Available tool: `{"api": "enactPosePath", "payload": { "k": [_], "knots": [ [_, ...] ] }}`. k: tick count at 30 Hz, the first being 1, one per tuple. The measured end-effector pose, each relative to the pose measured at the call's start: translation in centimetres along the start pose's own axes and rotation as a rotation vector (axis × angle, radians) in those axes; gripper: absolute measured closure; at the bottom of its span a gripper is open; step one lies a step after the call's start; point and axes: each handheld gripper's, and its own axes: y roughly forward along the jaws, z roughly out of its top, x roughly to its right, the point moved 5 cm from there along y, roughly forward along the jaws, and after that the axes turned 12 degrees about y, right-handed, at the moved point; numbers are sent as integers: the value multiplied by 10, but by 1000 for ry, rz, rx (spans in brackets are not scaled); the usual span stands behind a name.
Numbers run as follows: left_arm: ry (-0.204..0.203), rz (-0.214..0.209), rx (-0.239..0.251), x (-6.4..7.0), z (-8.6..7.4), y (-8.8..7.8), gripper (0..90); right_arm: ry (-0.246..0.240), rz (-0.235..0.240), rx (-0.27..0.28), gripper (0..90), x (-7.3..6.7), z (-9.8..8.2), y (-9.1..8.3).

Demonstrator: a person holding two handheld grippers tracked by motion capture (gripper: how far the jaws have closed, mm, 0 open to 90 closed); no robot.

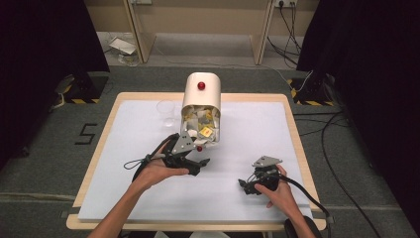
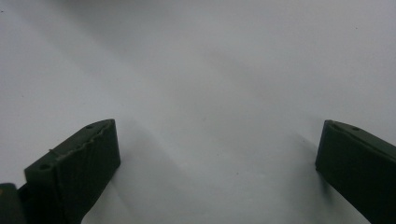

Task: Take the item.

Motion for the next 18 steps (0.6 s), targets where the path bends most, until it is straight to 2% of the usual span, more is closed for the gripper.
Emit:
{"api": "enactPosePath", "payload": {
  "k": [9,14,18],
  "knots": [
    [5,-6,-11,1,0,0,170,-1,0,0,3,0,0,0],
    [-21,-18,-7,-1,2,0,173,-7,0,1,3,1,0,0],
    [-22,-10,-10,-3,4,-1,180,-5,0,1,3,1,0,0]
  ]
}}
